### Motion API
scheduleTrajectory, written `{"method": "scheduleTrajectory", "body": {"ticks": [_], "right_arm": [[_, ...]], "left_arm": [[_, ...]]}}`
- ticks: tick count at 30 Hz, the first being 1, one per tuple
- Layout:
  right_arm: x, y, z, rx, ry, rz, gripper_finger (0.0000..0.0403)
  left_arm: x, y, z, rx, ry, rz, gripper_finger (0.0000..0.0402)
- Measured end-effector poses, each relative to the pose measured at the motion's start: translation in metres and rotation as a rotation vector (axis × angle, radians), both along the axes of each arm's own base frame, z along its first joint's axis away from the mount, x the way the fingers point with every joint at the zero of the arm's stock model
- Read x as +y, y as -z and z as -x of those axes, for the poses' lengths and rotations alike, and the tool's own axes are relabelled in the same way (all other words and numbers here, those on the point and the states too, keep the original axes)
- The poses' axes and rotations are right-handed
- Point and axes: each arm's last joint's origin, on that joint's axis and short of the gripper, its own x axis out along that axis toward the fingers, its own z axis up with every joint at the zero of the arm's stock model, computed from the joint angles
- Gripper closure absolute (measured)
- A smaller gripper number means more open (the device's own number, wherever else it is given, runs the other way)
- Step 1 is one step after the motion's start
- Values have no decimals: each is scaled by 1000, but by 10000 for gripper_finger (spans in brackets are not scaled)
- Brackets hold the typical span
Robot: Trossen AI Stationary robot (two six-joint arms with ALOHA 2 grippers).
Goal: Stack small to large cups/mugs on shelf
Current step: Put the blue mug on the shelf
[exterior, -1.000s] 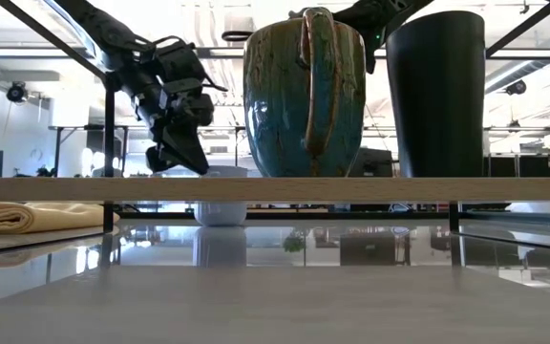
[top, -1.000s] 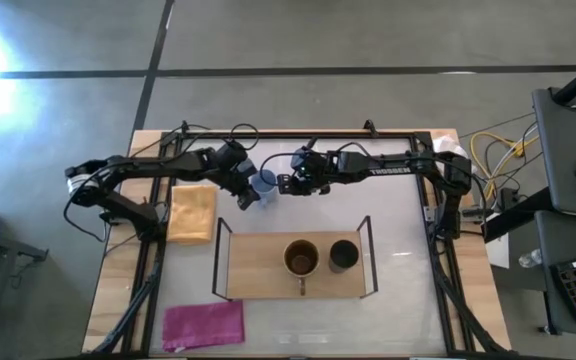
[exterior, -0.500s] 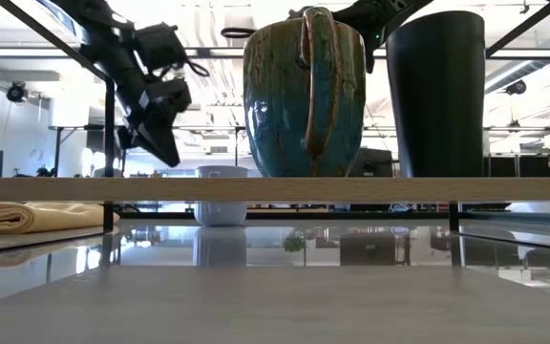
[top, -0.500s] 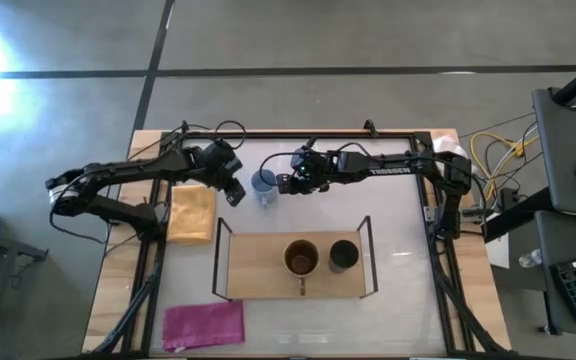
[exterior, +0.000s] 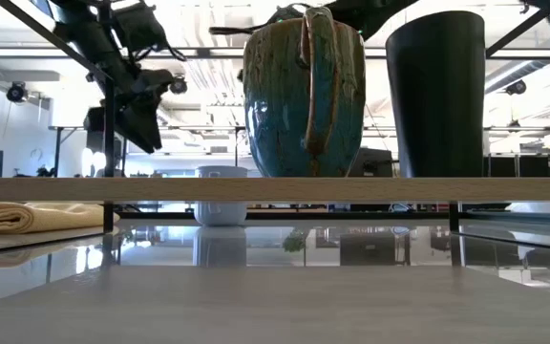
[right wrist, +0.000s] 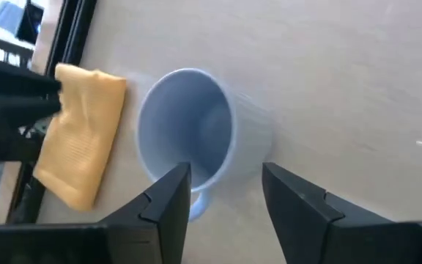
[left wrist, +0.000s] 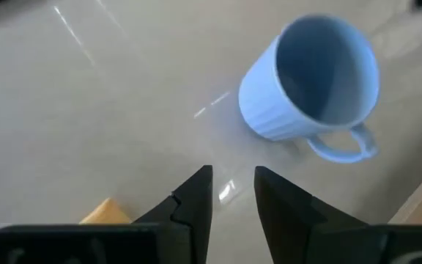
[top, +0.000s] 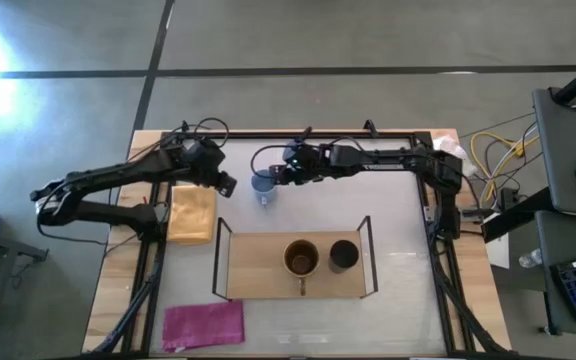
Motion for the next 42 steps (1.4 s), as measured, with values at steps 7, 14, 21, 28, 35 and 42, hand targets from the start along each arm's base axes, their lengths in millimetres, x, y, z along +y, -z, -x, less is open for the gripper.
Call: {"method": "scheduleTrajectory", "body": {"ticks": [7,14,21,28,35,42], "right_arm": [[-6,7,-27,131,-71,-1,241],[-17,4,-46,235,-135,26,241],[-14,-40,-39,278,-136,149,241],[10,-93,8,460,-63,294,241],[45,-130,50,404,-44,361,241],[72,-140,105,351,77,354,241]], "left_arm": [[0,-7,3,-42,-53,-10,313],[0,-5,3,-27,-50,-6,313],[2,-7,0,-58,-49,-23,313],[11,-7,-21,-37,-64,29,313],[23,-8,-50,4,-83,103,313],[32,-15,-67,82,-95,30,313]]}}
